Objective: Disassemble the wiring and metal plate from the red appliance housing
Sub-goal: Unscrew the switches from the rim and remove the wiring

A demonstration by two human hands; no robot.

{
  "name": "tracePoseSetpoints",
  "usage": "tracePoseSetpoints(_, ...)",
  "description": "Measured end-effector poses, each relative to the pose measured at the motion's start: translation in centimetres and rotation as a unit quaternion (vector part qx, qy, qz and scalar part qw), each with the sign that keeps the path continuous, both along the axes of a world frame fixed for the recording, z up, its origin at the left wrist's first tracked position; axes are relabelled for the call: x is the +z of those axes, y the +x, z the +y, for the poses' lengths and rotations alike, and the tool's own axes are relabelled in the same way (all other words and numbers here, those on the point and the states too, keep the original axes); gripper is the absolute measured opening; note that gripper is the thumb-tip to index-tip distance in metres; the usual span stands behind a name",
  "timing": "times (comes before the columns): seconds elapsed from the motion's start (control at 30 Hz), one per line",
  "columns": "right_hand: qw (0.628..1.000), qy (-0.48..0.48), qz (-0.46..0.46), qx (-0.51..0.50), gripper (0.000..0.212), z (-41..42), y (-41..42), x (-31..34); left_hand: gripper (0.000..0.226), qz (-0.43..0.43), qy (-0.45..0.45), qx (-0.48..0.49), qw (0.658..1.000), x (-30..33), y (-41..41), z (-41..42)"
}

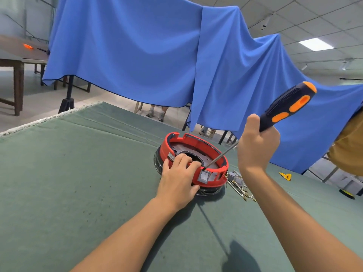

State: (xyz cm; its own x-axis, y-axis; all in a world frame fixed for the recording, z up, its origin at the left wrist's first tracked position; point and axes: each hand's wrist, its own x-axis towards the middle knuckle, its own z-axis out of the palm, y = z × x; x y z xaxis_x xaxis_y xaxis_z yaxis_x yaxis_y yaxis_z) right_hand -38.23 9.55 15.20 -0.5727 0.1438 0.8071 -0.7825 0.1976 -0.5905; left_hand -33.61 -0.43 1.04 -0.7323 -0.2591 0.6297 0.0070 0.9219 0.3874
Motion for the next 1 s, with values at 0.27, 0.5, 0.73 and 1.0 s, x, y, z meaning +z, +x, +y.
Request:
tracePoseSetpoints(0.27, 1.0, -0.002, -0.006, -0.002, 0.038, 0.2, 0.1, 0.0, 0.057, 0.0, -0.001, 0.004, 1.0, 0.1, 0.0, 0.1)
tracePoseSetpoints(0.5, 0.999, -0.032, -0.025, 0.002, 0.038, 0.5, 0.1, 0.1, 0.056, -0.002, 0.005, 0.002, 1.0, 0.2, 0.1, 0.1)
tracePoseSetpoints(0.73, 0.999, -0.028, -0.026, -0.011, 0.039, 0.5, -0.2, -0.3, 0.057, -0.012, 0.005, 0.002, 1.0, 0.2, 0.1, 0.0)
tracePoseSetpoints(1.0, 0.992, -0.023, -0.115, -0.053, 0.038, 0.1, -2.9, 1.0, 0.057, -0.011, 0.008, 0.002, 1.0, 0.3, 0.1, 0.2)
